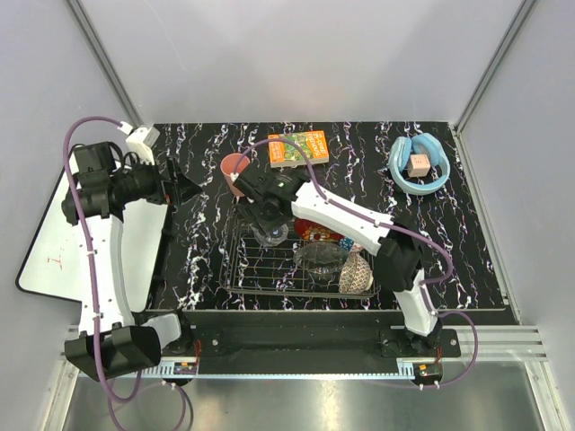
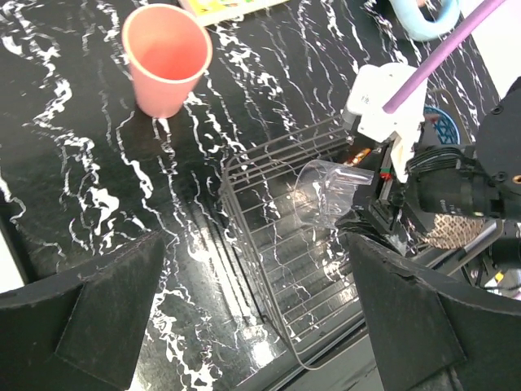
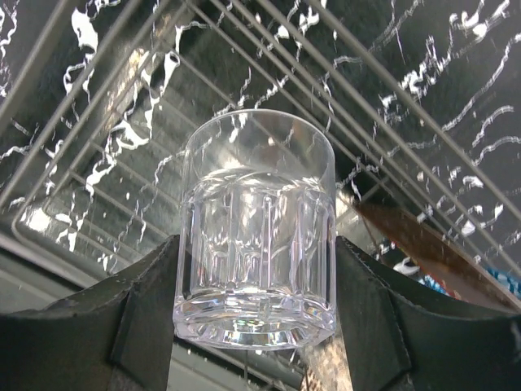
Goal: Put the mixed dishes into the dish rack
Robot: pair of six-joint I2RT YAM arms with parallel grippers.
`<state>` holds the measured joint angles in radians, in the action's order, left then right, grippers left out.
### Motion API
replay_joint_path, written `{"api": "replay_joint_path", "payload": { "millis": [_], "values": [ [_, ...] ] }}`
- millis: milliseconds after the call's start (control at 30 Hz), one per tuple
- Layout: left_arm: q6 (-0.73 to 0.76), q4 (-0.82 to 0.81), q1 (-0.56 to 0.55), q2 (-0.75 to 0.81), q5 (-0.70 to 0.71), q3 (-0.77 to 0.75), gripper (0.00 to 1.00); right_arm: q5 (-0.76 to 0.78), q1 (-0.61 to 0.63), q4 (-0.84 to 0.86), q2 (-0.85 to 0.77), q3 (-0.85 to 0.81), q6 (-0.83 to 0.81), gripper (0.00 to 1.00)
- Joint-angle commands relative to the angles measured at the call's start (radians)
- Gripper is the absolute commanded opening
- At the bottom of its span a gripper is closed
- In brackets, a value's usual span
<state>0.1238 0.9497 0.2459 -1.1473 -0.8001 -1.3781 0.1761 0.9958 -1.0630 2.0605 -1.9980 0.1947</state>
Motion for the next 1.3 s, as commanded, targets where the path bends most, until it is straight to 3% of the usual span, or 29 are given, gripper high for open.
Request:
{"api": "replay_joint_path", "payload": {
  "millis": [0, 600, 633, 700, 867, 933, 967, 1000, 1033, 1267],
  "values": [
    [0.025, -0.009, 0.047, 0.0, -0.066, 0.014, 0.99, 0.013, 0.001, -0.018, 0.084, -0.09, -0.041, 0.0],
    [0.082, 0.011, 0.128, -0.014, -0.149, 0.051, 0.99, 0.042, 0.001, -0.04, 0.248, -0.22, -0.087, 0.0],
    [0.085, 0.012, 0.131, -0.014, -0.154, 0.051, 0.99, 0.042, 0.001, -0.04, 0.256, -0.222, -0.09, 0.12],
    [0.085, 0.014, 0.135, -0.015, -0.156, 0.051, 0.99, 0.045, 0.001, -0.04, 0.262, -0.226, -0.092, 0.18],
    [0.094, 0.017, 0.142, -0.006, -0.171, 0.057, 0.99, 0.072, 0.0, -0.04, 0.234, -0.213, -0.1, 0.61],
    [0.096, 0.017, 0.142, -0.008, -0.182, 0.059, 0.99, 0.08, 0.001, -0.034, 0.213, -0.206, -0.104, 0.73],
    [0.094, 0.017, 0.142, -0.011, -0.182, 0.06, 0.99, 0.083, 0.001, -0.034, 0.205, -0.203, -0.104, 0.87],
    [0.096, 0.017, 0.142, -0.015, -0.185, 0.06, 0.99, 0.085, 0.001, -0.031, 0.199, -0.197, -0.104, 0.95],
    [0.096, 0.015, 0.142, -0.015, -0.188, 0.062, 0.99, 0.086, 0.003, -0.028, 0.182, -0.193, -0.103, 1.0],
    [0.092, 0.003, 0.142, -0.02, -0.186, 0.074, 0.99, 0.071, 0.006, -0.018, 0.104, -0.156, -0.081, 1.0]
  ]
}}
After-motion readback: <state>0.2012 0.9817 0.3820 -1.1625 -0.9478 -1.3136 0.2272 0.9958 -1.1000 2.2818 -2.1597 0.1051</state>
